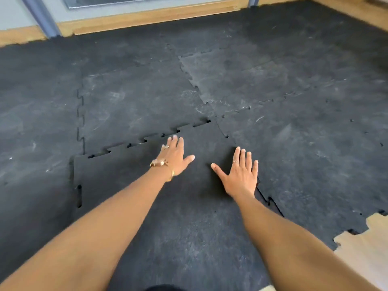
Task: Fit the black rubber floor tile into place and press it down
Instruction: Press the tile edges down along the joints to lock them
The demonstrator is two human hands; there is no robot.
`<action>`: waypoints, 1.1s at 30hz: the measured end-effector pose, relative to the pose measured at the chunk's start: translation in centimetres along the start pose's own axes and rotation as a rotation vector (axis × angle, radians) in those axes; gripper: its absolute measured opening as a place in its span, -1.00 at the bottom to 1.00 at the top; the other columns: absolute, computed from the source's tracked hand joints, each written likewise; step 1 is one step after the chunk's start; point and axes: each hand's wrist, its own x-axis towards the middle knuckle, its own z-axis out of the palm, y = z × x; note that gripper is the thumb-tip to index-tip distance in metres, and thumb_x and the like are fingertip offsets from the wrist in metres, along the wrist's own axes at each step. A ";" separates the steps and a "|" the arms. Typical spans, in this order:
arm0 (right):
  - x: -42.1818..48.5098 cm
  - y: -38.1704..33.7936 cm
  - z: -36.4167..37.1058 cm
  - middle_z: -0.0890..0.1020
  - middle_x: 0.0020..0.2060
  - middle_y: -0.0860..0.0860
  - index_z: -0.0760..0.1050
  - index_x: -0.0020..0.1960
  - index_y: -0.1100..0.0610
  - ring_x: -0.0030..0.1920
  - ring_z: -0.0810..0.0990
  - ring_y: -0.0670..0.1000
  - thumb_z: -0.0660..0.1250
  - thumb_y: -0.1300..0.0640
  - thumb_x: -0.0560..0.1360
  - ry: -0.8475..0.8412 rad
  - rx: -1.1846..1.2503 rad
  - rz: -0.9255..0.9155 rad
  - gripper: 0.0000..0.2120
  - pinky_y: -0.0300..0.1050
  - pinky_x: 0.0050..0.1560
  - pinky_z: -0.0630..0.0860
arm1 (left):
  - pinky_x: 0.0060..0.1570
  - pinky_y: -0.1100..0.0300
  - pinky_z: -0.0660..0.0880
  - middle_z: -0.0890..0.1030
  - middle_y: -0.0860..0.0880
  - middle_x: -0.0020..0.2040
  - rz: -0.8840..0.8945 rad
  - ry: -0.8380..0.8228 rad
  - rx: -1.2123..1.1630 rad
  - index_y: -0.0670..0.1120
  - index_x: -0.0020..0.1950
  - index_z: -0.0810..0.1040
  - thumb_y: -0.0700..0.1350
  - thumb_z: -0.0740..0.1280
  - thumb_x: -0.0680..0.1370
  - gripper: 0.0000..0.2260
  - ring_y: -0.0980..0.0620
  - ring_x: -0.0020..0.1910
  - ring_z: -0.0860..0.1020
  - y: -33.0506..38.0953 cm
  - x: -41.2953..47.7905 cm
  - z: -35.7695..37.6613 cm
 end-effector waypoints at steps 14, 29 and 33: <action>0.6 -0.2 1.5 -0.02 0.56 0.05 -0.14 0.57 0.16 0.56 -0.06 0.14 -0.19 -0.50 0.46 0.054 -0.071 -0.026 -0.06 0.20 0.50 0.02 | 0.55 -0.07 -0.11 -0.03 -0.20 0.59 0.022 0.379 0.120 -0.24 0.58 -0.07 0.30 -0.18 0.57 -0.23 -0.12 0.58 -0.09 1.8 7.8 5.3; 1.7 -0.3 -0.4 -0.16 0.56 0.06 -0.30 0.55 0.18 0.55 -0.24 0.10 -0.27 -0.54 0.38 -0.063 -0.123 -0.043 0.02 0.19 0.49 -0.22 | 0.53 0.02 -0.18 -0.04 -0.17 0.60 0.044 0.293 0.138 -0.21 0.58 -0.09 0.35 -0.15 0.54 -0.19 -0.09 0.58 -0.09 1.9 8.5 3.8; 2.3 -0.6 -0.7 0.12 0.54 0.18 -0.09 0.55 0.28 0.54 0.04 0.17 -0.21 -0.54 0.39 -0.076 -0.155 -0.047 0.06 0.10 0.48 0.13 | 0.55 -0.01 -0.09 0.04 -0.23 0.58 0.033 0.274 0.209 -0.27 0.57 -0.04 0.33 -0.11 0.57 -0.20 -0.14 0.58 -0.01 2.4 8.5 3.0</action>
